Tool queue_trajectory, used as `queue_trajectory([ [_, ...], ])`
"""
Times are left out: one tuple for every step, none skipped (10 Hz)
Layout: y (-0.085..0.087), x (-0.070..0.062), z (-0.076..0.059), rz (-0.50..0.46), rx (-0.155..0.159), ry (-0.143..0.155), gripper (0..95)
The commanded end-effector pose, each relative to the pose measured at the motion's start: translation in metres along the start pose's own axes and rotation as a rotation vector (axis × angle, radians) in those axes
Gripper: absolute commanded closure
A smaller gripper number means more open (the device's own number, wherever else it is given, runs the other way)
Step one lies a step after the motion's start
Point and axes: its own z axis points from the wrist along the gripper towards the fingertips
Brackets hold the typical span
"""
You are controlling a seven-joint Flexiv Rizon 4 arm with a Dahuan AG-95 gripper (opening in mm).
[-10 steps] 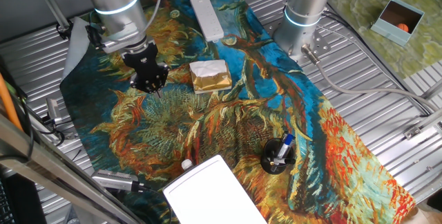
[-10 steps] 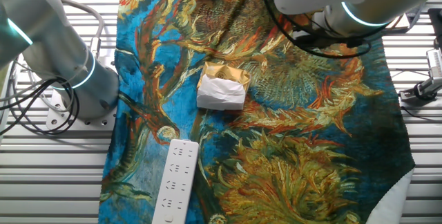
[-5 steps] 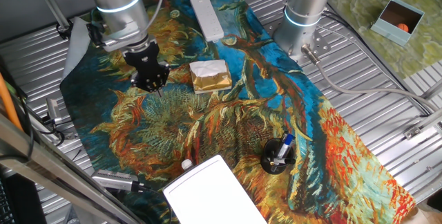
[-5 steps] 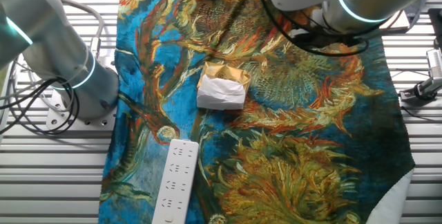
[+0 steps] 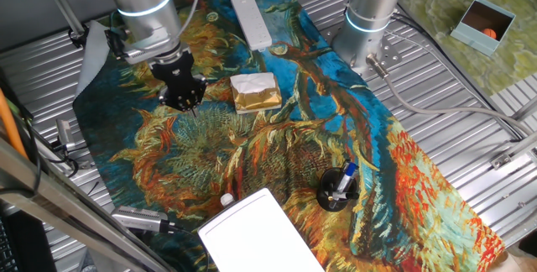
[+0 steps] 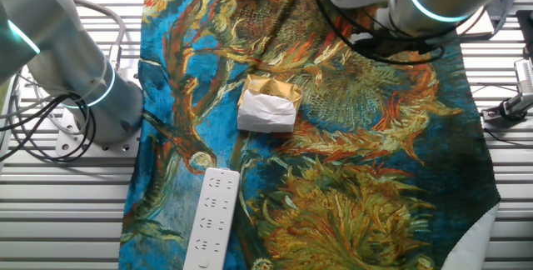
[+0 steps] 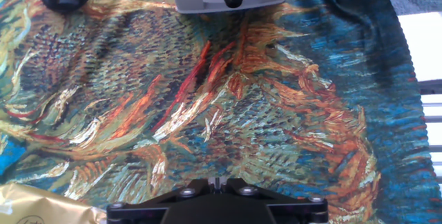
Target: Grasp the handle and open the drawer
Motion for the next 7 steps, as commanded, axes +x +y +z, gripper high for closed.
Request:
queue_trajectory([
  [0.0002,-0.0005,0.0003,-0.039,-0.003,-0.033,95.0],
  [0.0005,-0.0013,-0.0002,-0.027,-0.004,-0.040,95.0],
  [0.0006,-0.0016,-0.0002,-0.015,-0.003,-0.040,95.0],
  [0.0006,-0.0016,-0.0002,-0.009,-0.003,-0.037,95.0],
  [0.0006,-0.0016,-0.0002,0.003,-0.003,-0.026,95.0],
  [0.0006,-0.0016,-0.0002,0.009,-0.003,-0.013,95.0],
  [0.0006,-0.0016,-0.0002,0.016,-0.001,0.005,95.0],
])
